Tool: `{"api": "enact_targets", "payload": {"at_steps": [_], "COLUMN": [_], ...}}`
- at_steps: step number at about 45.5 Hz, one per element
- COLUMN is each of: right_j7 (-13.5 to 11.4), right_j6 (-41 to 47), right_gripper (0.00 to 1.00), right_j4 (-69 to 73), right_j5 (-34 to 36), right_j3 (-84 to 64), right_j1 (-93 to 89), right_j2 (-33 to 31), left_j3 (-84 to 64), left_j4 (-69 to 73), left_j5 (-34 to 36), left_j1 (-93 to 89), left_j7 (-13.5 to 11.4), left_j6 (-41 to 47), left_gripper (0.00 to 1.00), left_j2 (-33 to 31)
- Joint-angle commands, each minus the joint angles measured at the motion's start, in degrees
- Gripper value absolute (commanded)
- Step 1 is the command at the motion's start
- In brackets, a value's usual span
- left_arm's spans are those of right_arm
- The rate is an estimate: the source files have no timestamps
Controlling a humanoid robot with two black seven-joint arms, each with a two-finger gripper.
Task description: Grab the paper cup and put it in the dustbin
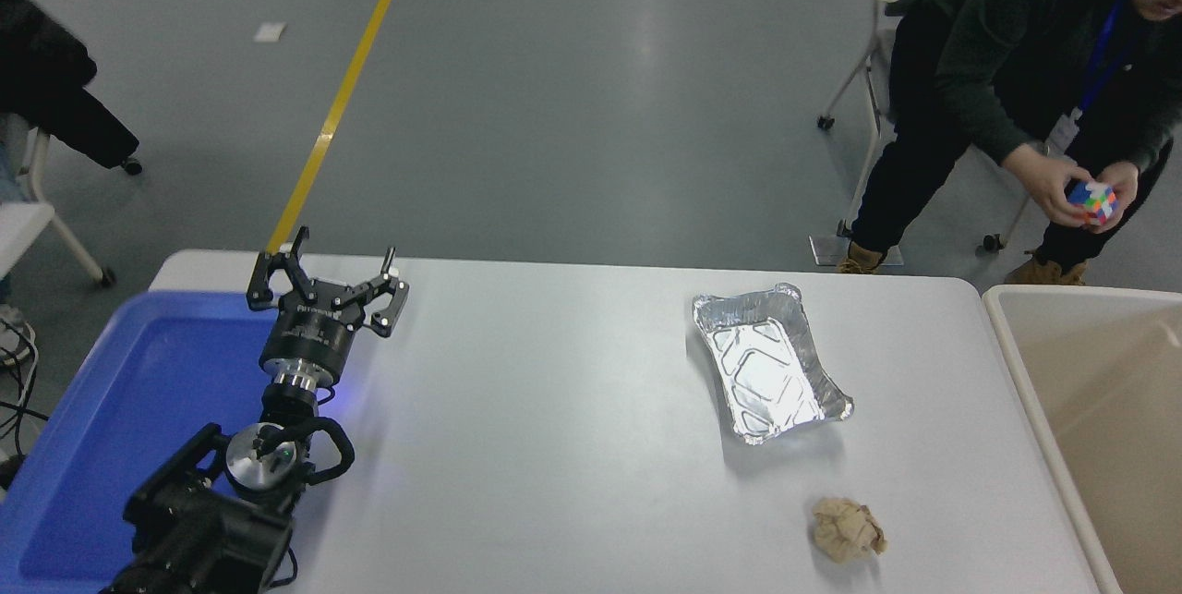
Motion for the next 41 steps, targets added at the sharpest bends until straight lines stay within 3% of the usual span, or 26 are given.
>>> {"api": "enact_targets", "payload": {"at_steps": [1, 41], "right_j7": [-2.2, -3.1], "right_j6": [-4.8, -12.1], "right_gripper": [0.00, 0.00], "right_j4": [-17.5, -18.6], "right_j5": [1.5, 1.6], "right_j3": [26.3, 34.2], "right_j1": [-61.7, -69.3], "right_j2": [7.0, 14.6], "left_j3": [0.0, 0.0], "left_j4": [0.0, 0.0], "left_j5": [0.0, 0.0], "left_j1": [0.0, 0.0], "left_j7": [0.0, 0.0], "left_j6": [0.0, 0.0], "left_gripper": [0.99, 0.99], "left_j2": [0.0, 0.0]}}
